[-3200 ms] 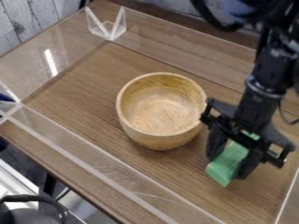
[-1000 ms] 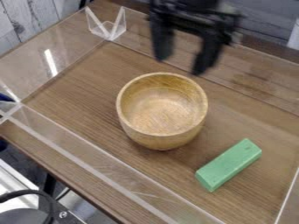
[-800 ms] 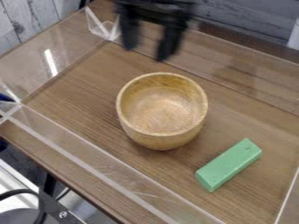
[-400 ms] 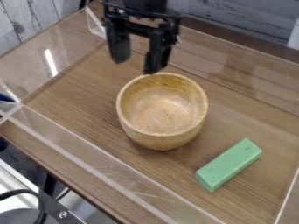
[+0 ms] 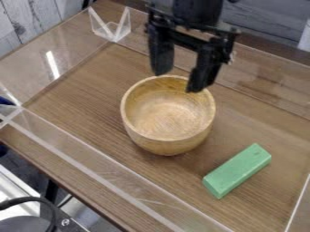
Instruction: Remove the green block from inside the brown bowl and put it on the table
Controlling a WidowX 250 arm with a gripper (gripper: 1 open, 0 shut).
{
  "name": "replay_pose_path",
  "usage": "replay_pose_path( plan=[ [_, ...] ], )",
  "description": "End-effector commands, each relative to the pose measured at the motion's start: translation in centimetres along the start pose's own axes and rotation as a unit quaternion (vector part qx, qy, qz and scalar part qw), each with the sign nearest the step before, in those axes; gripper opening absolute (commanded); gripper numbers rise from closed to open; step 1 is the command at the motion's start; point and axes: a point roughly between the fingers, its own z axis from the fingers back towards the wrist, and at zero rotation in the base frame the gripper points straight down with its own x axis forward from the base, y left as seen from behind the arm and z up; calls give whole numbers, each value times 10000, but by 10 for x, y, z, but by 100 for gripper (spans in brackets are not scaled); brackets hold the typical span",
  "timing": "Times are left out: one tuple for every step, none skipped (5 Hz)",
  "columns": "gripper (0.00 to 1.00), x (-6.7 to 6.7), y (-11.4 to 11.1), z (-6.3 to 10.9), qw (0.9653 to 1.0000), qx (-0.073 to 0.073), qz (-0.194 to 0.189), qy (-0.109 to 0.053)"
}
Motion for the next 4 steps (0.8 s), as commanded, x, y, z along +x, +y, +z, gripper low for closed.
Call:
replay_pose_path(
  plan=[
    [100,6,-6,9,9995,-26,-259,-171],
    [0,0,-5,17,9993,-152,-232,-254],
    [100,-4,-2,28,9990,-264,-172,-318],
    [100,-1,8,30,9991,-209,-208,-314]
  ],
)
